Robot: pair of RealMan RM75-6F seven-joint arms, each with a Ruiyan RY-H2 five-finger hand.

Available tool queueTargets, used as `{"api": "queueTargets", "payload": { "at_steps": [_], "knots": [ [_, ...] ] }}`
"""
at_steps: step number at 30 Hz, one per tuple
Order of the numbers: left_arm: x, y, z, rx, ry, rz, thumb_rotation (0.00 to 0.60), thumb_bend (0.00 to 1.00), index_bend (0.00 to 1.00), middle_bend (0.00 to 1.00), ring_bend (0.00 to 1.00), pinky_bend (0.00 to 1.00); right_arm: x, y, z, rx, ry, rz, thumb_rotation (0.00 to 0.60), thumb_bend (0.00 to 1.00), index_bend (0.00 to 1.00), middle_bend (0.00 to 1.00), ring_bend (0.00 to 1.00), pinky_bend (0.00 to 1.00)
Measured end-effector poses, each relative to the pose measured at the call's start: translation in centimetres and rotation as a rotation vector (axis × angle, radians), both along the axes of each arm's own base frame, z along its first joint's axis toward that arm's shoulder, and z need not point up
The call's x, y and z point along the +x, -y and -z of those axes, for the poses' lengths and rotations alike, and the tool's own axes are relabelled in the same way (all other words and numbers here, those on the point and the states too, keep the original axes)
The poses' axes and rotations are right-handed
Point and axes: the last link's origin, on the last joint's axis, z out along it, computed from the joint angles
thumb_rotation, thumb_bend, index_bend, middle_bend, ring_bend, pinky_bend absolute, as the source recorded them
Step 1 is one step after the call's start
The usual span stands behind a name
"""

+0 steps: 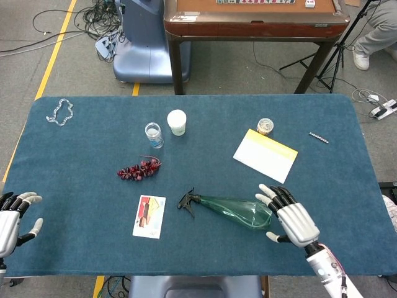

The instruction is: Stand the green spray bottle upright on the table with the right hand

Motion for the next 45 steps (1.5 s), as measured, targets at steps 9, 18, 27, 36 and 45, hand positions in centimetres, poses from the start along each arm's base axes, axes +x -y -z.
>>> {"api": "queueTargets", "payload": {
  "at_steps": [9,18,27,36,45],
  "knots": [
    [-0.1,0.2,0.0,0.001,0.000,-0.007,0.600,0.36,0.32,0.26,0.24,0.13,0.7,0.9,2.9,0.044,-0.022,-0.007,0.600,0.00,0.08,0.00,0.00,0.07],
    [-0.4,0.2,-0.1,-0.003,-0.001,-0.015,0.600,0.36,0.32,0.26,0.24,0.13,0.4,2.5,4.9,0.064,-0.047,0.019,0.600,0.00,0.08,0.00,0.00,0.07],
    [-0.9,0.4,-0.4,0.007,-0.001,-0.029,0.600,0.36,0.34,0.26,0.24,0.13,0.4,6.2,5.9,0.034,-0.088,0.027,0.600,0.00,0.08,0.00,0.00,0.07],
    [-1.1,0.3,-0.4,0.012,-0.001,-0.034,0.600,0.36,0.34,0.26,0.24,0.13,0.3,10.9,6.2,-0.037,-0.158,0.043,0.600,0.00,0.08,0.01,0.00,0.07],
    [-1.3,0.5,-0.6,0.018,-0.004,-0.042,0.600,0.36,0.34,0.26,0.24,0.13,2.2,10.8,5.4,0.003,-0.128,0.002,0.600,0.00,0.08,0.03,0.00,0.07]
  ]
}}
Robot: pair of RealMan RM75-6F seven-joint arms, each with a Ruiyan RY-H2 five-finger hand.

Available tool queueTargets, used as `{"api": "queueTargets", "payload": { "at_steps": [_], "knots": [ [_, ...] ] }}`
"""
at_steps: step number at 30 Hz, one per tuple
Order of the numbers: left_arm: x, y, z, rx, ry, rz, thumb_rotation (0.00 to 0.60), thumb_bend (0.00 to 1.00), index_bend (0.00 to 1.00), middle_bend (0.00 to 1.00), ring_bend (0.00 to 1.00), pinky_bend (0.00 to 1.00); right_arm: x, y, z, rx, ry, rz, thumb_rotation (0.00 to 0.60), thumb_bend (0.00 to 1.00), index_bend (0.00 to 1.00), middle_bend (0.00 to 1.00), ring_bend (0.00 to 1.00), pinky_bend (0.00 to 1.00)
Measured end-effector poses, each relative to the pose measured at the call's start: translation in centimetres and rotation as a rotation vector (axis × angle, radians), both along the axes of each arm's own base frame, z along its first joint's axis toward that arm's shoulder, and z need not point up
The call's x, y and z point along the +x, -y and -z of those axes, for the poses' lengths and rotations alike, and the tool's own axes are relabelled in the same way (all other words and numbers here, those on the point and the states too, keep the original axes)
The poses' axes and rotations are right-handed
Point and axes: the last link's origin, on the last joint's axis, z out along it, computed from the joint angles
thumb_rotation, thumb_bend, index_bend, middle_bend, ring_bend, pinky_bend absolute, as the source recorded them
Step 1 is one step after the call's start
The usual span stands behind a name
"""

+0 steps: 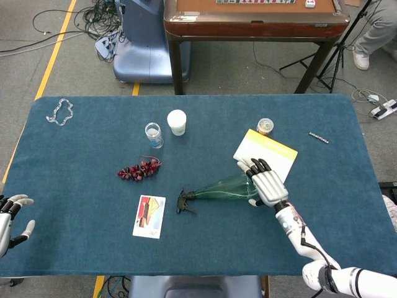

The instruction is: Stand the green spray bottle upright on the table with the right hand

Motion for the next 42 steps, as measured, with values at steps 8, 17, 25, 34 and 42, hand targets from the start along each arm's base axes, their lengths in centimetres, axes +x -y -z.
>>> {"api": "queueTargets", "payload": {
  "at_steps": [8,17,25,34,42],
  "knots": [
    [0.0,0.2,0.0,0.000,0.001,0.001,0.600,0.36,0.34,0.26,0.24,0.13,3.3,-0.2,0.9,0.096,-0.006,-0.079,0.600,0.00,0.09,0.07,0.00,0.07],
    [-0.1,0.5,-0.4,0.015,0.002,-0.006,0.600,0.36,0.34,0.26,0.24,0.13,6.5,1.1,3.6,0.128,-0.119,-0.147,0.600,0.12,0.21,0.09,0.00,0.07],
    [-0.4,0.6,-0.4,0.016,0.001,-0.012,0.600,0.36,0.34,0.26,0.24,0.13,9.7,1.8,6.9,0.135,-0.234,-0.204,0.600,0.12,0.22,0.10,0.00,0.07],
    [-0.6,0.8,-0.5,0.020,0.000,-0.017,0.600,0.36,0.34,0.26,0.24,0.13,11.0,2.3,9.3,0.129,-0.302,-0.223,0.600,0.12,0.27,0.11,0.00,0.07],
    [-0.6,0.9,-0.6,0.022,-0.003,-0.019,0.600,0.36,0.34,0.26,0.24,0.13,10.7,2.7,10.3,0.126,-0.335,-0.224,0.600,0.16,0.33,0.14,0.00,0.07]
  ]
}}
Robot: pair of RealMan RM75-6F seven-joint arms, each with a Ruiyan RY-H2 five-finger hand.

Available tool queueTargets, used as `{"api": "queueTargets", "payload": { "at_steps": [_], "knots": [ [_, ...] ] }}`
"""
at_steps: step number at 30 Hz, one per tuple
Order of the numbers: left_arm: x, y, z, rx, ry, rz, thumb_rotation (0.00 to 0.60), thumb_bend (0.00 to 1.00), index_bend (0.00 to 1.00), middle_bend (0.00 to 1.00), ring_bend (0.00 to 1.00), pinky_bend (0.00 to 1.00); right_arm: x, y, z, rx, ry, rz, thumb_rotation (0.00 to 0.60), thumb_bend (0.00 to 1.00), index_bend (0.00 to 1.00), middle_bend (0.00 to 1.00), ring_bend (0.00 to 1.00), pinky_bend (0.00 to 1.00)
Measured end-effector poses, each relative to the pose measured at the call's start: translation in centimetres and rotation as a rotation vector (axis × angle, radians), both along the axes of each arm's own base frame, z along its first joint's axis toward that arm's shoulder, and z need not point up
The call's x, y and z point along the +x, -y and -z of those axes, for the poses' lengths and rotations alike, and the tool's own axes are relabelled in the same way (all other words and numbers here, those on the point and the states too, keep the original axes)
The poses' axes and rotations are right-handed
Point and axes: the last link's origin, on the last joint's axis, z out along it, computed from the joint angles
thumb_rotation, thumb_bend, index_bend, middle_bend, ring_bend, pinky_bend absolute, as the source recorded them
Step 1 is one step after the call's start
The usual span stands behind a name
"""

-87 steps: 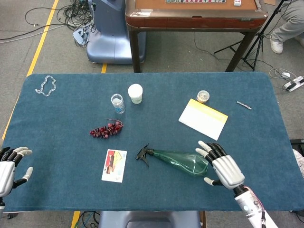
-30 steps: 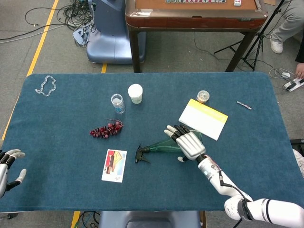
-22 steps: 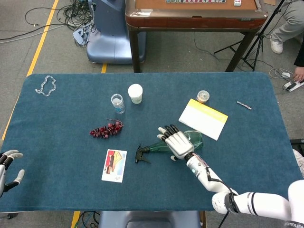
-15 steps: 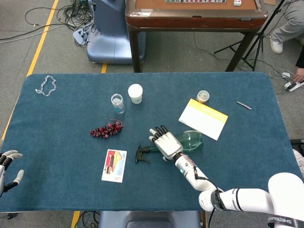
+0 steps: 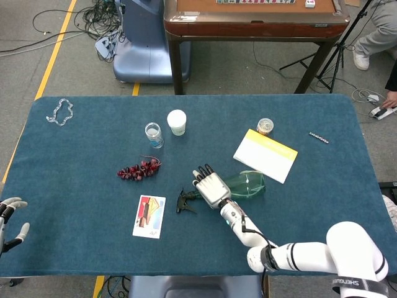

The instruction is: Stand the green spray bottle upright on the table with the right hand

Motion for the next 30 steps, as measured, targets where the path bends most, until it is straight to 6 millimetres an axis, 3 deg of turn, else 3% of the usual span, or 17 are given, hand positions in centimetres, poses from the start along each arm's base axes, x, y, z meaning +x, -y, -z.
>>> {"api": "queueTargets", "payload": {
  "at_steps": [8,17,23,30],
  "knots": [
    [-0.1,0.1,-0.1,0.003,-0.001,-0.003,0.600,0.36,0.34,0.26,0.24,0.13,-0.3,0.4,0.2,-0.007,0.015,0.005,0.600,0.25,0.43,0.19,0.01,0.07],
    [0.1,-0.1,-0.1,0.001,-0.003,0.003,0.600,0.36,0.34,0.26,0.24,0.13,0.0,0.8,-0.7,-0.031,0.084,0.013,0.600,0.38,0.60,0.33,0.13,0.11],
    [0.2,-0.1,-0.2,-0.001,-0.003,0.001,0.600,0.36,0.34,0.26,0.24,0.13,-0.2,1.0,-2.5,-0.043,0.241,0.077,0.600,0.41,0.68,0.40,0.19,0.15],
    [0.3,-0.2,-0.1,-0.005,-0.005,0.007,0.600,0.36,0.34,0.26,0.24,0.13,-1.0,0.7,-6.1,-0.047,0.514,0.183,0.600,0.41,0.71,0.42,0.21,0.17]
  ]
}}
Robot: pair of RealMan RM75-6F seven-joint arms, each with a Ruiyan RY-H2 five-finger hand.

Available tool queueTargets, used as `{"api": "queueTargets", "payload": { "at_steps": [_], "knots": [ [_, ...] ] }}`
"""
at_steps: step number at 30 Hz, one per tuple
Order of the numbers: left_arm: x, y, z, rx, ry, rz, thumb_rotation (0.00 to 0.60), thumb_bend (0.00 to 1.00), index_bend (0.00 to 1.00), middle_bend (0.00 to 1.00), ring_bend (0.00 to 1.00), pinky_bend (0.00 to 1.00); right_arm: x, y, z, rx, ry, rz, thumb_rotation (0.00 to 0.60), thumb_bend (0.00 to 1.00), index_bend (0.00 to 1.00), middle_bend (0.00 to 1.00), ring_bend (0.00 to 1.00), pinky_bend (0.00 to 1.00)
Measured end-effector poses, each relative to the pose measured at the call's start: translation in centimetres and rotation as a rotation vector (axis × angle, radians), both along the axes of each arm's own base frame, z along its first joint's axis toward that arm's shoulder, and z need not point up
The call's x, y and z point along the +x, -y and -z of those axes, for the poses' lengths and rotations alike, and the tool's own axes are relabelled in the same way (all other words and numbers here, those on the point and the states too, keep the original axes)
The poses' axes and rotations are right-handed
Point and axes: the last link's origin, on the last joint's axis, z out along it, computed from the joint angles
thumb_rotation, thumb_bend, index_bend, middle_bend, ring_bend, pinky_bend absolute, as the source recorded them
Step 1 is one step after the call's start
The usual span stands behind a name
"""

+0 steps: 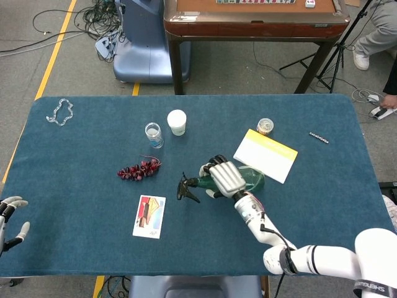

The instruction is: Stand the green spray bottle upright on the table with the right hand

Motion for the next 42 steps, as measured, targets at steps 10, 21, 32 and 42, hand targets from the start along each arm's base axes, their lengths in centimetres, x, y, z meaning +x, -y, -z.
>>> {"api": "queueTargets", "payload": {
  "at_steps": [10,21,32,42],
  "knots": [
    [0.2,-0.1,0.3,-0.008,0.003,0.003,0.600,0.36,0.34,0.26,0.24,0.13,-2.6,-1.1,-4.2,0.013,0.338,0.119,0.600,0.41,0.71,0.42,0.21,0.17],
    [0.3,-0.1,0.4,-0.011,-0.001,-0.002,0.600,0.36,0.34,0.26,0.24,0.13,-5.0,-1.8,-5.7,0.066,0.648,0.218,0.600,0.41,0.71,0.42,0.21,0.17],
    [0.2,0.0,0.3,-0.008,-0.005,-0.007,0.600,0.36,0.34,0.26,0.24,0.13,-6.0,-1.4,-5.4,0.115,0.907,0.289,0.600,0.41,0.71,0.42,0.22,0.18],
    [0.1,-0.1,0.5,-0.013,-0.006,-0.012,0.600,0.36,0.34,0.26,0.24,0.13,-7.0,-1.4,-3.9,0.167,0.978,0.300,0.600,0.35,0.71,0.39,0.22,0.18]
  ]
}}
